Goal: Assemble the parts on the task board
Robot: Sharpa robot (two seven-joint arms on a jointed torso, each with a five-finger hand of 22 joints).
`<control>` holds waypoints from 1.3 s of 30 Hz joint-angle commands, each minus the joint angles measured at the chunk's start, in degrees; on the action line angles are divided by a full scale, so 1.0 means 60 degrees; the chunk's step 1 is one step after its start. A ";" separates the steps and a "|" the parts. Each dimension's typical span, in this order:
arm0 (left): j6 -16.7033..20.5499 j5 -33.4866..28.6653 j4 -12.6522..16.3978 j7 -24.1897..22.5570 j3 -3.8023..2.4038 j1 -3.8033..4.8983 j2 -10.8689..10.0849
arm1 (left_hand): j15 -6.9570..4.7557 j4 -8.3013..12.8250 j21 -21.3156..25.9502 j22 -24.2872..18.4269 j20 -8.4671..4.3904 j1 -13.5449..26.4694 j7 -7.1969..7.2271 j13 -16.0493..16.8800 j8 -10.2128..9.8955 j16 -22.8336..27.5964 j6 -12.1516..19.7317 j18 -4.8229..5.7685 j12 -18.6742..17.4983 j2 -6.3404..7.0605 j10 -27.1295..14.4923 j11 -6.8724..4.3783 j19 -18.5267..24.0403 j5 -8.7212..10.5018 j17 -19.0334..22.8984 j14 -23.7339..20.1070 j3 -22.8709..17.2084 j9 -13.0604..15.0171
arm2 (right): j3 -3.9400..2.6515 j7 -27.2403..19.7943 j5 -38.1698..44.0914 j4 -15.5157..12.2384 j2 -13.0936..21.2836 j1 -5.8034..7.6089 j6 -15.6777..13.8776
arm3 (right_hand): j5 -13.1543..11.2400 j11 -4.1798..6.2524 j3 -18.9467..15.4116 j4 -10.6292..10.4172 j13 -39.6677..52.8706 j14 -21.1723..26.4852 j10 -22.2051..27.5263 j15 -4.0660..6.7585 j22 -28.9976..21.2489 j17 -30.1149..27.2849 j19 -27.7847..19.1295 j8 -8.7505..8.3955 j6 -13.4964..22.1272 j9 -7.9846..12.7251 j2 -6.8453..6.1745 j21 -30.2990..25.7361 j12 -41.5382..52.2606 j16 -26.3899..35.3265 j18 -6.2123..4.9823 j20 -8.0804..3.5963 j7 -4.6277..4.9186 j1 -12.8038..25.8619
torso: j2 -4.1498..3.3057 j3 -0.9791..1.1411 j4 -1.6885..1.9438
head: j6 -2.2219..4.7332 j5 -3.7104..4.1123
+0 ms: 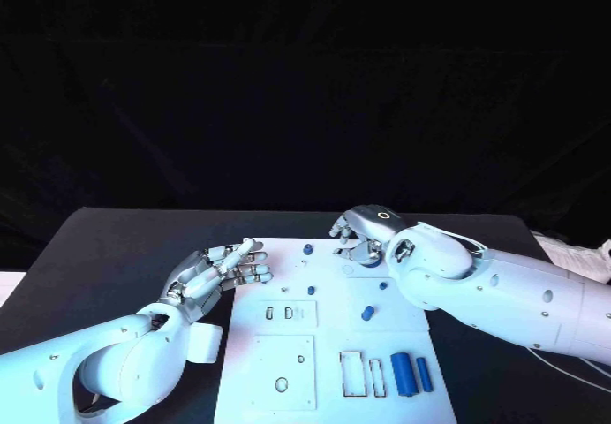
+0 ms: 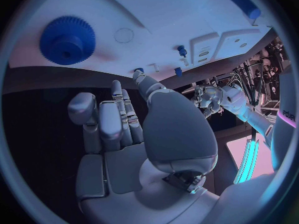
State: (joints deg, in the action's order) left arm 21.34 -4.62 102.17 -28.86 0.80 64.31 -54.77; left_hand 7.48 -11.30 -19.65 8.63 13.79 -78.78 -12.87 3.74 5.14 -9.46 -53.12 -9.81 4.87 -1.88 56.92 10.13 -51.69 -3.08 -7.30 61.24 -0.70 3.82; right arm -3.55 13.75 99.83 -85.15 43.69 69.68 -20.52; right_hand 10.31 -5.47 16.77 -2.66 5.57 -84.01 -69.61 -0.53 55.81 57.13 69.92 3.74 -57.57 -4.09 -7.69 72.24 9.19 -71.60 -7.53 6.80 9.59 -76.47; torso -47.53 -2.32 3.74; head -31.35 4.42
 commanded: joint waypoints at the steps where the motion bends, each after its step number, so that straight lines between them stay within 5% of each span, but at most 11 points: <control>1: -0.0177 -0.0016 0.0030 -0.0043 -0.0008 0.0013 -0.0012 | 0.0030 0.0068 0.0042 -0.0007 0.0002 -0.0011 -0.0051 -0.0014 -0.0047 0.0034 -0.0024 -0.0106 -0.0064 -0.0069 0.0013 0.0045 -0.0043 -0.0021 -0.0017 0.0056 -0.0009 -0.0016 | -0.0024 0.0366 -0.1282 -0.0313 0.0466 0.0006 -0.0243 | 0.0093 0.0306 -0.0104 -0.0146 0.0250 -0.0314 -0.1039 0.0192 0.0499 0.0446 0.0317 0.0017 0.0017 0.0012 -0.0152 0.0313 0.0419 -0.0302 0.0228 -0.0118 -0.0150 0.0126 | 0.0042 0.0012 -0.0092 | 0.0009 0.0010; 4: -0.0190 -0.0018 0.0029 -0.0034 -0.0007 0.0013 -0.0021 | 0.0030 0.0071 0.0044 -0.0009 0.0002 -0.0011 -0.0049 -0.0014 -0.0050 0.0038 -0.0023 -0.0106 -0.0067 -0.0070 0.0013 0.0045 -0.0043 -0.0021 -0.0017 0.0055 -0.0008 -0.0016 | -0.0036 0.0564 -0.1860 -0.0425 0.0910 0.0011 0.0008 | 0.0315 0.0569 -0.0470 -0.0383 0.0864 -0.0461 -0.1909 0.0423 0.1325 0.1336 0.0814 0.0025 0.0065 0.0017 -0.0328 0.0815 0.1072 -0.0896 0.0382 -0.0361 -0.0340 0.0200 | 0.0064 0.0039 -0.0147 | 0.0005 0.0005; 7: -0.0202 -0.0020 0.0029 -0.0027 -0.0007 0.0013 -0.0025 | 0.0030 0.0071 0.0044 -0.0009 0.0002 -0.0011 -0.0049 -0.0014 -0.0050 0.0038 -0.0023 -0.0106 -0.0067 -0.0070 0.0013 0.0045 -0.0043 -0.0021 -0.0017 0.0055 -0.0008 -0.0016 | -0.0042 0.0706 -0.2198 -0.0422 0.1184 0.0013 0.0247 | 0.0543 0.0601 -0.0963 -0.0604 0.1515 -0.0567 -0.2286 0.0455 0.1822 0.2203 0.1085 0.0019 0.0162 0.0023 -0.0494 0.1101 0.1721 -0.1415 0.0482 -0.0427 -0.0388 0.0336 | 0.0072 0.0059 -0.0184 | 0.0000 -0.0002; 8: -0.0205 -0.0020 0.0028 -0.0026 -0.0007 0.0013 -0.0027 | 0.0030 0.0071 0.0044 -0.0009 0.0002 -0.0011 -0.0049 -0.0014 -0.0050 0.0038 -0.0023 -0.0106 -0.0067 -0.0070 0.0013 0.0045 -0.0043 -0.0021 -0.0017 0.0055 -0.0008 -0.0016 | -0.0043 0.0749 -0.2270 -0.0407 0.1249 0.0014 0.0315 | 0.0713 0.0521 -0.1832 -0.0958 0.3342 -0.0521 -0.1296 0.0497 0.2006 0.2571 0.1102 0.0109 0.0211 -0.0014 -0.0402 0.1252 0.2954 -0.1697 0.0469 -0.0524 -0.0341 -0.0007 | 0.0074 0.0065 -0.0196 | 0.0004 -0.0006; 10: -0.0210 -0.0021 0.0025 -0.0024 -0.0006 0.0013 -0.0029 | 0.0030 0.0071 0.0044 -0.0009 0.0002 -0.0011 -0.0049 -0.0014 -0.0050 0.0038 -0.0023 -0.0106 -0.0067 -0.0070 0.0013 0.0045 -0.0043 -0.0021 -0.0017 0.0055 -0.0008 -0.0016 | -0.0045 0.0820 -0.2348 -0.0365 0.1334 0.0014 0.0421 | 0.0747 0.0524 -0.2182 -0.1315 0.5368 -0.0557 -0.1273 0.0505 0.2163 0.2940 0.1130 0.0110 0.0264 -0.0011 -0.0202 0.1330 0.4704 -0.1889 0.0544 -0.0322 -0.0316 -0.0243 | 0.0074 0.0064 -0.0190 | 0.0009 0.0025; 18: -0.0227 -0.0022 0.0010 -0.0013 -0.0006 0.0012 -0.0018 | 0.0031 0.0077 0.0047 -0.0012 0.0002 -0.0015 -0.0044 -0.0013 -0.0054 0.0045 -0.0024 -0.0106 -0.0070 -0.0072 0.0014 0.0044 -0.0043 -0.0022 -0.0018 0.0053 -0.0007 -0.0016 | -0.0046 0.1001 -0.2350 -0.0157 0.1401 0.0009 0.0881 | 0.0818 0.0471 -0.2697 -0.2025 0.8497 -0.0660 -0.1502 0.0326 0.2395 0.3642 0.1214 0.0117 0.0368 -0.0004 -0.0113 0.1459 0.7384 -0.2245 0.0558 -0.0311 -0.0290 -0.0691 | 0.0057 0.0062 -0.0156 | 0.0024 0.0073; 39: -0.0237 -0.0022 -0.0045 0.0008 -0.0005 0.0011 -0.0009 | 0.0031 0.0077 0.0047 -0.0012 0.0002 -0.0015 -0.0044 -0.0013 -0.0054 0.0045 -0.0024 -0.0106 -0.0070 -0.0072 0.0014 0.0044 -0.0043 -0.0022 -0.0018 0.0053 -0.0007 -0.0016 | -0.0045 0.0862 -0.1889 -0.0123 0.1114 -0.0038 0.0864 | 0.0867 0.0487 -0.2818 -0.2181 1.0764 -0.0771 -0.2095 0.0330 0.2921 0.4267 0.1545 0.0289 0.0151 -0.0026 0.0078 0.1720 0.9593 -0.2547 0.0659 -0.0312 -0.0320 -0.0947 | 0.0058 0.0041 -0.0149 | -0.0044 0.0066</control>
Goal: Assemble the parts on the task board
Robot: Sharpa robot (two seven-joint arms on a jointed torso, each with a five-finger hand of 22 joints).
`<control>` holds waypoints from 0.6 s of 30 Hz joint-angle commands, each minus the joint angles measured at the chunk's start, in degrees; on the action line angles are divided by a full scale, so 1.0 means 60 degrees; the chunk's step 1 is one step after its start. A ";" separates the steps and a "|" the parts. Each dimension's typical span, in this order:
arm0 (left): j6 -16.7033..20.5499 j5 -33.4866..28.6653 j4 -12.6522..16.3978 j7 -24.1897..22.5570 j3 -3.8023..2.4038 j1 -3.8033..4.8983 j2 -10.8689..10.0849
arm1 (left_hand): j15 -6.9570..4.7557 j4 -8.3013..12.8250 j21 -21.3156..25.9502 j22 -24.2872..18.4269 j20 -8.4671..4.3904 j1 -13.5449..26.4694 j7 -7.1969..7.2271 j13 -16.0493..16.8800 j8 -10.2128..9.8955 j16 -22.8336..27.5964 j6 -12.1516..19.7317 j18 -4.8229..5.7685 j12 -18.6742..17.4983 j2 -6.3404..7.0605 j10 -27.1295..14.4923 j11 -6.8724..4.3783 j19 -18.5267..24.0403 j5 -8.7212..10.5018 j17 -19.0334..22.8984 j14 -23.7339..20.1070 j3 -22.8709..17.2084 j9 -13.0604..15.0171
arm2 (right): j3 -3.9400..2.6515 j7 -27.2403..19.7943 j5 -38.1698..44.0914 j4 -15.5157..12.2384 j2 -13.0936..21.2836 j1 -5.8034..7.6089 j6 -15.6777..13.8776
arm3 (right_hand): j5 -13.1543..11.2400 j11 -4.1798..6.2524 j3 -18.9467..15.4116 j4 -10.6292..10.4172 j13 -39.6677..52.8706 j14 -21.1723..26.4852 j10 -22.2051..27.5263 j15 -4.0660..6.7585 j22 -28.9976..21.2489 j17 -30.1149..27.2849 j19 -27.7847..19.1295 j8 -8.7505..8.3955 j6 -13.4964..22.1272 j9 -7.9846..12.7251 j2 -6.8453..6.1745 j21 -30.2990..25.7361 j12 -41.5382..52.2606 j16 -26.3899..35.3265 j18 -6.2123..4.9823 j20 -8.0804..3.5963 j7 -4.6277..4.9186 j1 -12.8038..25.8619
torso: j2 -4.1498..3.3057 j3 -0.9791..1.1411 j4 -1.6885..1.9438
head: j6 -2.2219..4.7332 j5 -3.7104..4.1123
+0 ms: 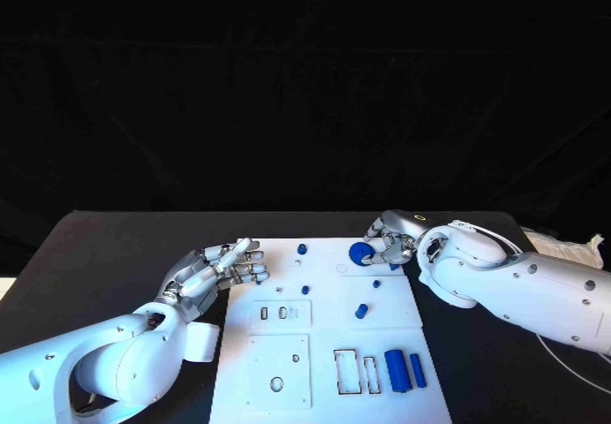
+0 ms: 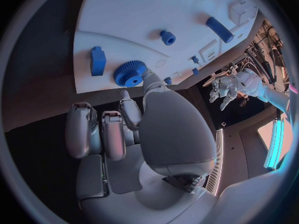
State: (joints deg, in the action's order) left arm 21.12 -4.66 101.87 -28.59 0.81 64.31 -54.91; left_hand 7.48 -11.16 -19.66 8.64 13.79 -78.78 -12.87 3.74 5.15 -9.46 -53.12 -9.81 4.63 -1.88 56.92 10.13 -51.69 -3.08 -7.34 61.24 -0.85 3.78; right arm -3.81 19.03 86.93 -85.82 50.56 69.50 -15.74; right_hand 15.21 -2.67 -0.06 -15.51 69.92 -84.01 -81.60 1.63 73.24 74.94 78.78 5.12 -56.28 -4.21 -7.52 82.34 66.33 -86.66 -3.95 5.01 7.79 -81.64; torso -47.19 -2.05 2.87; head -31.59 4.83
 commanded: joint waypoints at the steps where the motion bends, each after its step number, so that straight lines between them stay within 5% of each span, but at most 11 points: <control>1: -0.0202 -0.0015 0.0006 -0.0035 -0.0008 0.0011 0.0016 | 0.0032 0.0053 0.0047 -0.0013 0.0003 -0.0015 -0.0044 -0.0013 -0.0055 0.0045 -0.0023 -0.0106 -0.0030 -0.0072 0.0014 0.0044 -0.0043 -0.0022 -0.0012 0.0054 0.0018 -0.0010 | -0.0003 -0.0008 0.0276 0.0006 -0.0050 -0.0009 0.0083 | 0.0055 0.0020 -0.0011 -0.0035 0.0080 -0.0773 -0.0104 -0.0032 0.0032 0.1320 0.0077 0.0061 -0.0064 -0.0006 0.0060 0.0044 0.0109 -0.0046 0.0065 -0.0013 -0.0019 -0.0097 | -0.0001 -0.0003 -0.0002 | -0.0005 0.0004; 18: -0.0214 -0.0015 -0.0005 -0.0020 -0.0008 0.0011 0.0026 | 0.0032 0.0067 0.0056 -0.0021 0.0004 -0.0020 -0.0038 -0.0013 -0.0067 0.0064 -0.0025 -0.0106 -0.0042 -0.0081 0.0017 0.0041 -0.0043 -0.0021 -0.0015 0.0051 0.0023 -0.0009 | 0.0001 0.0055 0.0451 0.0279 -0.0286 -0.0065 0.0399 | -0.0017 0.0027 0.0142 0.0115 0.0611 -0.0807 -0.0217 -0.0034 0.0225 0.1531 0.0186 0.0157 -0.0253 -0.0019 0.0351 0.0139 0.0591 -0.0145 0.0101 -0.0008 -0.0027 -0.0325 | -0.0004 -0.0004 0.0010 | -0.0043 -0.0024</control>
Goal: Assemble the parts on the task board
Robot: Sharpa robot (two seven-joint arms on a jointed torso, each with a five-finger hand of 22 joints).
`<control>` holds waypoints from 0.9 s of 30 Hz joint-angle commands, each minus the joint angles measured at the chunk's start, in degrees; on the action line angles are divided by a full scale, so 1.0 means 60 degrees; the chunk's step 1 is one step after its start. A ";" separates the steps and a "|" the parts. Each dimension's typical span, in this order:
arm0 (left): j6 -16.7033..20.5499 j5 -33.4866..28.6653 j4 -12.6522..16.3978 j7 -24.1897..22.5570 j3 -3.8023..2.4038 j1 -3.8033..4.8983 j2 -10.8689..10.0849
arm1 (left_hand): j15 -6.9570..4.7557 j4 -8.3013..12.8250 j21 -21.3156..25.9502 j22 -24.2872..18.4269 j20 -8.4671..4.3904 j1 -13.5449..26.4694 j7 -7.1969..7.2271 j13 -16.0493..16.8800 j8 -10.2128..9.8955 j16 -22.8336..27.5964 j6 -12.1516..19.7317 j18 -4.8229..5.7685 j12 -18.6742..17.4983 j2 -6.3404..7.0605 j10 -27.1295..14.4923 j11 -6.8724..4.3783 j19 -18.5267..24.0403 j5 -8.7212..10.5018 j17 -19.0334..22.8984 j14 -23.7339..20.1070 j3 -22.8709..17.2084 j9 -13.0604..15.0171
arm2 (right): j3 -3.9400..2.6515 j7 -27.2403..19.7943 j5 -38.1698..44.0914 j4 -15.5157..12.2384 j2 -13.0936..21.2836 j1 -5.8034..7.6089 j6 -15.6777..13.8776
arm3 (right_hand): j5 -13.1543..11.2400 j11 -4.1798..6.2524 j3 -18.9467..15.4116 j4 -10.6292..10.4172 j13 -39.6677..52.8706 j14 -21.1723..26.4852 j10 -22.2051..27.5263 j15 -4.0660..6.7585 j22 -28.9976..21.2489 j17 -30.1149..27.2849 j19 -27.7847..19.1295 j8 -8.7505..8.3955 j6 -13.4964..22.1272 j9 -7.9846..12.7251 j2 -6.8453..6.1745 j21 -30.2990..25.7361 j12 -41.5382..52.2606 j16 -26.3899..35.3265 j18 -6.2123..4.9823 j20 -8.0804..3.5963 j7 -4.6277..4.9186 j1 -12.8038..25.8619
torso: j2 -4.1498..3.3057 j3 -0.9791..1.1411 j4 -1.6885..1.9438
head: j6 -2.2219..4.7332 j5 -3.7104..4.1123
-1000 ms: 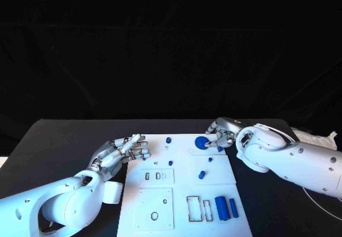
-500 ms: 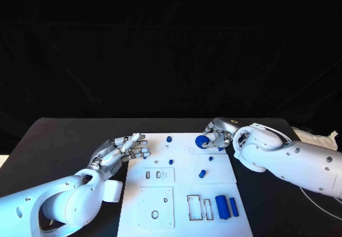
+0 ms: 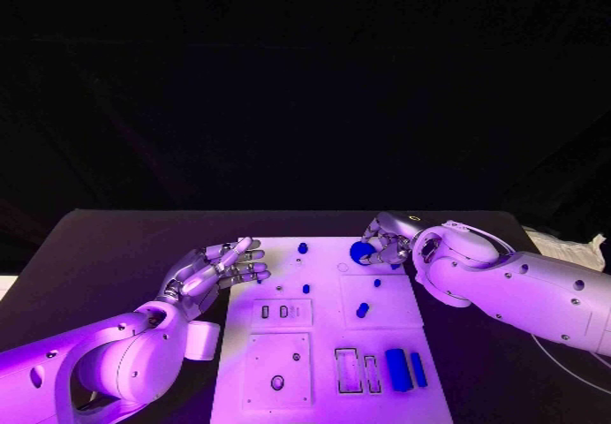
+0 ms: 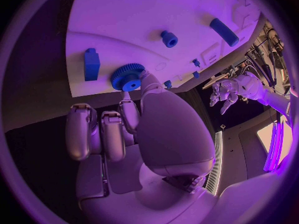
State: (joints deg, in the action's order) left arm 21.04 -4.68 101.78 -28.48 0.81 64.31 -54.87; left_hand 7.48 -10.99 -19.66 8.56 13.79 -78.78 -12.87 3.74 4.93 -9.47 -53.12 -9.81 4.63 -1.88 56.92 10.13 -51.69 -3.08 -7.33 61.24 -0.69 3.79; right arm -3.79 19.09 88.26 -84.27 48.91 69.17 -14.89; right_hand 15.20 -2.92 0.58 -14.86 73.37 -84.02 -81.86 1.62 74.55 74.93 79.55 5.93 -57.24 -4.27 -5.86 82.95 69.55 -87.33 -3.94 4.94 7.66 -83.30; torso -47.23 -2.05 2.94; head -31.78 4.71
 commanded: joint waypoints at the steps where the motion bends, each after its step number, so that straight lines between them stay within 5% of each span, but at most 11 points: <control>1: -0.0200 -0.0012 0.0008 -0.0038 -0.0007 0.0011 0.0019 | 0.0032 0.0039 0.0056 -0.0008 0.0004 -0.0020 -0.0038 -0.0013 -0.0031 0.0065 -0.0025 -0.0106 -0.0043 -0.0081 0.0017 0.0041 -0.0043 -0.0021 -0.0016 0.0051 -0.0005 -0.0011 | -0.0003 0.0049 0.0240 0.0029 -0.0015 -0.0012 0.0277 | -0.0020 0.0069 0.0037 0.0010 0.0046 -0.0806 -0.0178 -0.0032 0.0011 0.1537 0.0060 0.0024 -0.0099 -0.0009 0.0077 0.0039 0.0061 -0.0036 0.0101 0.0002 -0.0006 -0.0051 | 0.0004 -0.0004 -0.0005 | -0.0011 -0.0002; 10: -0.0207 -0.0012 0.0007 -0.0033 -0.0007 0.0011 0.0021 | 0.0032 0.0045 0.0059 -0.0011 0.0004 -0.0023 -0.0036 -0.0013 -0.0035 0.0070 -0.0026 -0.0106 -0.0046 -0.0084 0.0018 0.0040 -0.0044 -0.0022 -0.0017 0.0050 -0.0004 -0.0010 | -0.0003 0.0130 0.0406 0.0066 -0.0042 -0.0019 0.0406 | -0.0179 0.0096 0.0170 0.0102 0.0287 -0.0823 -0.0254 -0.0013 0.0109 0.1636 0.0116 0.0091 -0.0290 -0.0025 0.0219 0.0086 0.0291 -0.0080 0.0119 -0.0010 -0.0038 -0.0155 | 0.0005 0.0002 -0.0002 | -0.0031 0.0003; 13: -0.0204 -0.0012 0.0001 -0.0033 -0.0007 0.0011 0.0019 | 0.0032 0.0045 0.0059 -0.0011 0.0004 -0.0023 -0.0036 -0.0013 -0.0035 0.0070 -0.0026 -0.0106 -0.0046 -0.0084 0.0018 0.0040 -0.0044 -0.0022 -0.0017 0.0050 -0.0004 -0.0010 | -0.0003 0.0167 0.0525 0.0059 -0.0042 -0.0026 0.0362 | -0.0662 0.0165 0.0513 0.0265 0.0479 -0.0835 -0.0317 0.0042 0.0174 0.1709 0.0150 0.0183 -0.0577 -0.0070 0.0467 0.0116 0.0476 -0.0112 0.0130 -0.0047 -0.0118 -0.0430 | 0.0004 0.0000 0.0000 | -0.0029 0.0002; 18: -0.0205 -0.0012 -0.0007 -0.0034 -0.0007 0.0010 0.0020 | 0.0032 0.0045 0.0059 -0.0011 0.0004 -0.0023 -0.0036 -0.0013 -0.0035 0.0070 -0.0026 -0.0106 -0.0046 -0.0084 0.0018 0.0040 -0.0044 -0.0022 -0.0017 0.0050 -0.0004 -0.0010 | -0.0003 0.0113 0.0635 -0.0029 -0.0042 -0.0043 -0.0084 | -0.1484 0.0309 0.1060 0.0537 0.0810 -0.0849 -0.0462 0.0156 0.0276 0.1791 0.0208 0.0360 -0.1068 -0.0185 0.0830 0.0162 0.0833 -0.0146 0.0149 -0.0142 -0.0298 -0.0728 | 0.0002 0.0001 -0.0004 | -0.0042 -0.0001; 27: -0.0208 -0.0012 -0.0023 -0.0034 -0.0007 0.0010 0.0036 | 0.0032 0.0053 0.0062 -0.0014 0.0004 -0.0029 -0.0033 -0.0013 -0.0039 0.0077 -0.0027 -0.0106 -0.0050 -0.0088 0.0020 0.0039 -0.0044 -0.0022 -0.0018 0.0050 -0.0005 -0.0010 | -0.0004 -0.0053 0.0717 -0.0374 -0.0066 -0.0058 -0.0892 | -0.1514 0.0385 0.1324 0.0714 0.1007 -0.0861 -0.0554 0.0223 0.0406 0.1854 0.0286 0.0428 -0.1261 -0.0253 0.0885 0.0219 0.1043 -0.0171 0.0176 -0.0211 -0.0389 -0.0734 | 0.0007 -0.0008 0.0018 | -0.0024 -0.0001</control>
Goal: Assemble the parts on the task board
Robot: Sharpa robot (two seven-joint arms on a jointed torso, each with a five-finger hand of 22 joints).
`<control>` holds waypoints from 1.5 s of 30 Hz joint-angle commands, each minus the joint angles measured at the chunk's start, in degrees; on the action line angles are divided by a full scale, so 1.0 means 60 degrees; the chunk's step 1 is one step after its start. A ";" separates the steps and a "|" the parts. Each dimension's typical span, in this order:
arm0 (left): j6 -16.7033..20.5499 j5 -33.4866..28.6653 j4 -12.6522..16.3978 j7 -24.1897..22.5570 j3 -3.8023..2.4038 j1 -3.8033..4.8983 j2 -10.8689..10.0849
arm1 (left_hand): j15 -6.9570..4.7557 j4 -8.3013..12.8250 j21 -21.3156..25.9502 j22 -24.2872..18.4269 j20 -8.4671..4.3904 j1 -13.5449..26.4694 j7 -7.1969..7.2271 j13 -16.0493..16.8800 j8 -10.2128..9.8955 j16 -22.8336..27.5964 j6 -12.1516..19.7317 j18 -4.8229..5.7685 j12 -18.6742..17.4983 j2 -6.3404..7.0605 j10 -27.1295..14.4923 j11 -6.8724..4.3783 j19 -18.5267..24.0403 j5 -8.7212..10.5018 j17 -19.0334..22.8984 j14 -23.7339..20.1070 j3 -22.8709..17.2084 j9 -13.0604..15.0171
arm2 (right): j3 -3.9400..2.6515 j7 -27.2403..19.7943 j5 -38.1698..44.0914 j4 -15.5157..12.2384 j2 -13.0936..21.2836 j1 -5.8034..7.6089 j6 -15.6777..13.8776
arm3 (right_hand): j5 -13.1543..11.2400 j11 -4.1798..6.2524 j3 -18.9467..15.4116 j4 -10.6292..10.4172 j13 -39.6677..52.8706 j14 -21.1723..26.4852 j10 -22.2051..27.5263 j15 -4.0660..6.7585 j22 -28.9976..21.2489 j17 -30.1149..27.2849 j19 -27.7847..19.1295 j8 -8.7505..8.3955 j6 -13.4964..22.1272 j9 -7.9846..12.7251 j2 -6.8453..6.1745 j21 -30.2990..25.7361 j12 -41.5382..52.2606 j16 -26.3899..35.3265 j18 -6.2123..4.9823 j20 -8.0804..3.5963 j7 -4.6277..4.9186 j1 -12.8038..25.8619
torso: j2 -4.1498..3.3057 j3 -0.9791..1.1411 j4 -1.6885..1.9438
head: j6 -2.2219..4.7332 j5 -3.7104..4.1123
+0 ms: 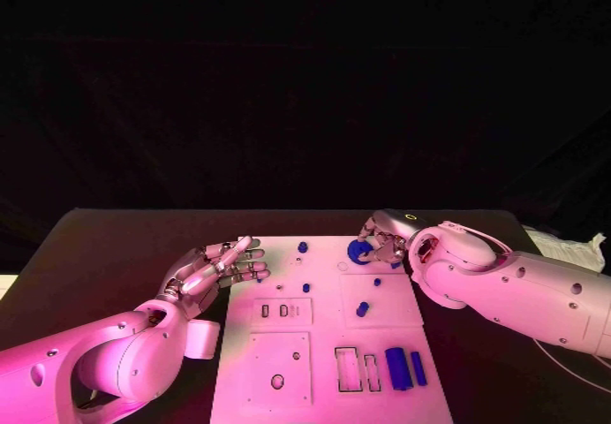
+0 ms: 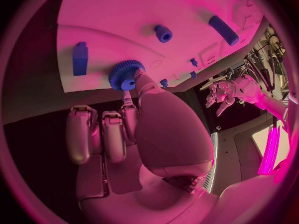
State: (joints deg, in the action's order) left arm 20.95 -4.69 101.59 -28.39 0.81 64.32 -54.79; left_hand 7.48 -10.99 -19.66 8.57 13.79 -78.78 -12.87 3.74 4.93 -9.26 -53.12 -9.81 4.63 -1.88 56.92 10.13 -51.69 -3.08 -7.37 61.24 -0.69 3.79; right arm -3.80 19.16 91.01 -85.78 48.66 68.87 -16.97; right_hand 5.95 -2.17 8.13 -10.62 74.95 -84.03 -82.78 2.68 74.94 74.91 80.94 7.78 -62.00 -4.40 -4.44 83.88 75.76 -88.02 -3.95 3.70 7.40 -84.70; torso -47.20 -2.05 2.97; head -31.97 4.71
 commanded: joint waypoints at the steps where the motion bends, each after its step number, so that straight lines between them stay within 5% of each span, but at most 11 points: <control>1: -0.0193 -0.0011 0.0007 -0.0050 -0.0007 0.0010 0.0024 | 0.0032 0.0053 0.0062 -0.0015 0.0004 -0.0029 -0.0033 -0.0013 -0.0039 0.0042 -0.0027 -0.0107 -0.0050 -0.0088 0.0020 0.0039 -0.0044 -0.0022 -0.0012 0.0050 -0.0005 -0.0011 | -0.0001 -0.0073 0.0301 -0.0193 -0.0031 -0.0008 -0.0641 | 0.0046 0.0261 0.0079 0.0016 0.0747 -0.0860 -0.0401 0.0049 0.0350 0.1853 0.0060 0.0115 -0.0465 -0.0232 0.0641 0.0069 0.0008 -0.0053 0.0180 -0.0007 -0.0345 -0.0489 | -0.0001 -0.0008 0.0014 | 0.0015 -0.0003; 9: -0.0193 -0.0011 -0.0008 -0.0051 -0.0007 0.0010 0.0031 | 0.0032 0.0053 0.0062 -0.0015 0.0004 -0.0029 -0.0033 -0.0013 -0.0039 0.0042 -0.0027 -0.0107 -0.0050 -0.0088 0.0020 0.0039 -0.0044 -0.0022 -0.0012 0.0050 -0.0005 -0.0011 | -0.0005 0.0044 0.0936 -0.1090 -0.0195 0.0004 -0.1296 | 0.0347 0.0252 0.0285 0.0111 0.0788 -0.0860 -0.0401 0.0052 0.0415 0.1859 0.0094 0.0035 -0.0436 -0.0252 0.0508 0.0096 -0.0014 -0.0054 0.0194 -0.0028 -0.0328 -0.0249 | 0.0000 -0.0013 0.0007 | 0.0047 -0.0025; 15: -0.0201 -0.0012 0.0001 -0.0048 -0.0007 0.0010 0.0046 | 0.0032 0.0053 0.0062 -0.0015 0.0004 -0.0029 -0.0033 -0.0013 -0.0039 0.0042 -0.0027 -0.0107 -0.0050 -0.0088 0.0020 0.0039 -0.0044 -0.0022 -0.0012 0.0050 -0.0005 -0.0011 | 0.0007 0.0189 0.1403 -0.1365 -0.0700 0.0004 -0.1228 | 0.0403 0.0243 0.0338 0.0121 0.0780 -0.0855 -0.0392 0.0046 0.0433 0.1838 0.0104 0.0000 -0.0411 -0.0251 0.0465 0.0103 -0.0048 -0.0044 0.0198 -0.0026 -0.0313 -0.0164 | -0.0010 -0.0018 0.0022 | 0.0049 -0.0046; 28: -0.0209 -0.0012 0.0010 -0.0041 -0.0007 0.0010 0.0048 | 0.0032 0.0053 0.0062 -0.0015 0.0004 -0.0029 -0.0033 -0.0013 -0.0039 0.0042 -0.0027 -0.0107 -0.0050 -0.0088 0.0020 0.0039 -0.0044 -0.0022 -0.0012 0.0050 -0.0005 -0.0011 | 0.0161 0.0246 0.1525 -0.0575 -0.1822 -0.0205 -0.0673 | 0.0400 0.0225 0.0387 0.0114 0.0759 -0.0846 -0.0373 0.0033 0.0424 0.1796 0.0094 -0.0047 -0.0372 -0.0246 0.0420 0.0097 -0.0103 -0.0025 0.0196 -0.0018 -0.0292 -0.0050 | -0.0013 -0.0009 0.0008 | -0.0005 -0.0149; 45: -0.0213 -0.0012 0.0017 -0.0027 -0.0007 0.0010 0.0042 | 0.0032 0.0053 0.0062 -0.0015 0.0004 -0.0029 -0.0033 -0.0013 -0.0039 0.0042 -0.0027 -0.0107 -0.0050 -0.0088 0.0020 0.0039 -0.0044 -0.0022 -0.0012 0.0050 -0.0005 -0.0011 | 0.0206 0.0450 0.1701 0.0158 -0.2240 -0.0237 -0.0208 | 0.0293 0.0140 0.0507 0.0104 0.0634 -0.0820 -0.0271 -0.0033 0.0384 0.1678 0.0055 -0.0247 -0.0149 -0.0198 0.0262 0.0067 -0.0364 0.0032 0.0187 0.0031 -0.0185 0.0233 | -0.0012 0.0007 -0.0007 | -0.0022 -0.0168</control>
State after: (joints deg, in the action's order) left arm 20.81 -4.70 101.53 -28.30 0.81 64.31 -54.61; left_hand 7.48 -10.99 -19.66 8.58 13.79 -78.78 -12.87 3.74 4.94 -9.26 -53.12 -9.81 4.63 -1.87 56.92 10.13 -51.69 -3.08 -7.35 61.24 -0.69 3.79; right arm -2.65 20.73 99.75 -85.11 35.26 67.52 -20.57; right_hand 7.86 -1.50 10.94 -10.03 76.66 -84.02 -83.46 2.67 74.91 74.93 81.15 6.48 -62.11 -4.25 -3.36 84.10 73.86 -87.99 -3.95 3.49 7.29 -83.62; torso -47.28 -2.03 2.94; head -32.10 3.67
